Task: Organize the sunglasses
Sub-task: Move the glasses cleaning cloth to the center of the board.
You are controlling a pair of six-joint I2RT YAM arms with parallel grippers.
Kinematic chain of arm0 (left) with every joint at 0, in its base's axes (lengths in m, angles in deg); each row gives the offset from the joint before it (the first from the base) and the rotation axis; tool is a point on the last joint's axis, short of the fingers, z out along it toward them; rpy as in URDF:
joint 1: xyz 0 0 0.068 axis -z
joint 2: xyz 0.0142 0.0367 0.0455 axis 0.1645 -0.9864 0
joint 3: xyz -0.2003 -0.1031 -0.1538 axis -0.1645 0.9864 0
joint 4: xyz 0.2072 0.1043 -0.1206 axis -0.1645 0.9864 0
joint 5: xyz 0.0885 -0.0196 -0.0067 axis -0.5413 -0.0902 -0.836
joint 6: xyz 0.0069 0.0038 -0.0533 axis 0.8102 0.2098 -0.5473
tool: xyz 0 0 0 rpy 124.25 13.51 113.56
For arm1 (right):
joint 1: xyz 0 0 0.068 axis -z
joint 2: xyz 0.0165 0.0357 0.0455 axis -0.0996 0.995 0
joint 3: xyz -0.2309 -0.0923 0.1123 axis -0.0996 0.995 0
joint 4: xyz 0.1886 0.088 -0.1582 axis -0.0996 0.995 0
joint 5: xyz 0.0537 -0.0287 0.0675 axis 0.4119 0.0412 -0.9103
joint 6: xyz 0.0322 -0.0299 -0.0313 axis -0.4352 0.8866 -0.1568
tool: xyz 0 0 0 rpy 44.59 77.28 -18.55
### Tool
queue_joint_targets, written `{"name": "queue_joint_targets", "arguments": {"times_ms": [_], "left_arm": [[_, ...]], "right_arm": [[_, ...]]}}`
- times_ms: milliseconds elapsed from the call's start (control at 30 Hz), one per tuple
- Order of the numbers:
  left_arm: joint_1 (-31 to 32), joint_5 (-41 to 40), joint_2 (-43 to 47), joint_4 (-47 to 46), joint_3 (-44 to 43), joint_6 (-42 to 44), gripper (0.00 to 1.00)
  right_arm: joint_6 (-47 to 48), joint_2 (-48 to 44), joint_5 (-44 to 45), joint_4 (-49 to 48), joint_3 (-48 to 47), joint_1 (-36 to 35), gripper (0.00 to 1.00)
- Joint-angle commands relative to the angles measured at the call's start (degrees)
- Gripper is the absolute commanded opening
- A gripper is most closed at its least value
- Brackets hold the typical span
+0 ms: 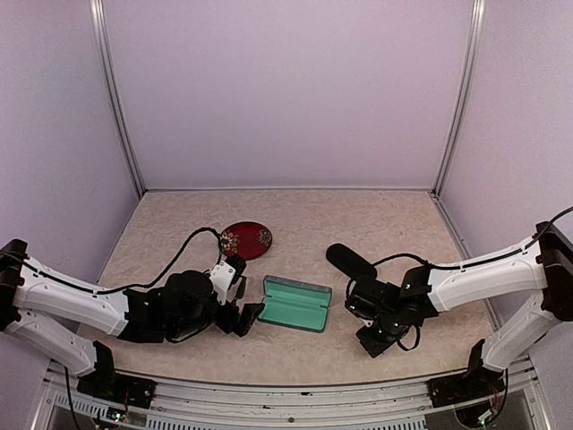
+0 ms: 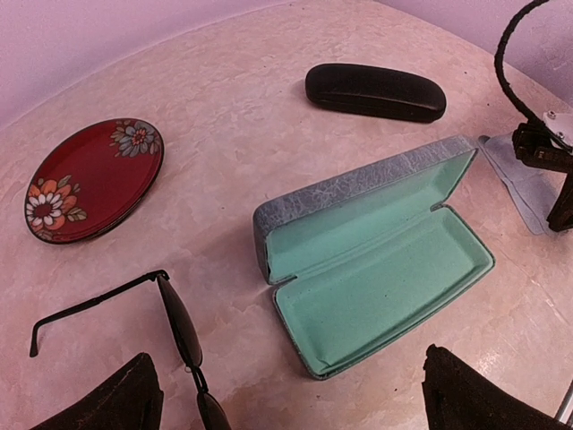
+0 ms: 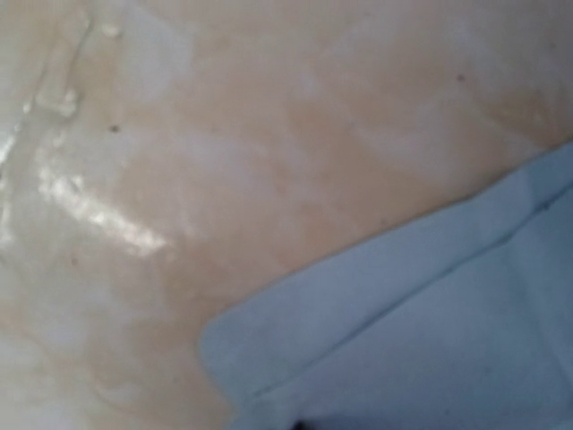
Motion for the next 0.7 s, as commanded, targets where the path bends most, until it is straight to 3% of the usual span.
{"name": "queue_joint_targets", "arguments": {"times_ms": [0,267,667], "left_arm": [[0.42,-0.52,-0.59,0.04,-1.85,0.67,0.99],[0.51,-0.79,-0.31,0.09,-1.70,0.62,0.99],[0.68,-0.86,-0.38,-0.05,-1.56,0.41,0.99]], "right_arm": [[-0.74,1.54,-3.49,-2.25,1.84,-1.00,0.00],[0.99,-6.85,-4.95,-2.39,0.39,-0.84,0.00],[6.42,-10.51,-17.22,-10.02,0.83,-1.08,0.00]]}}
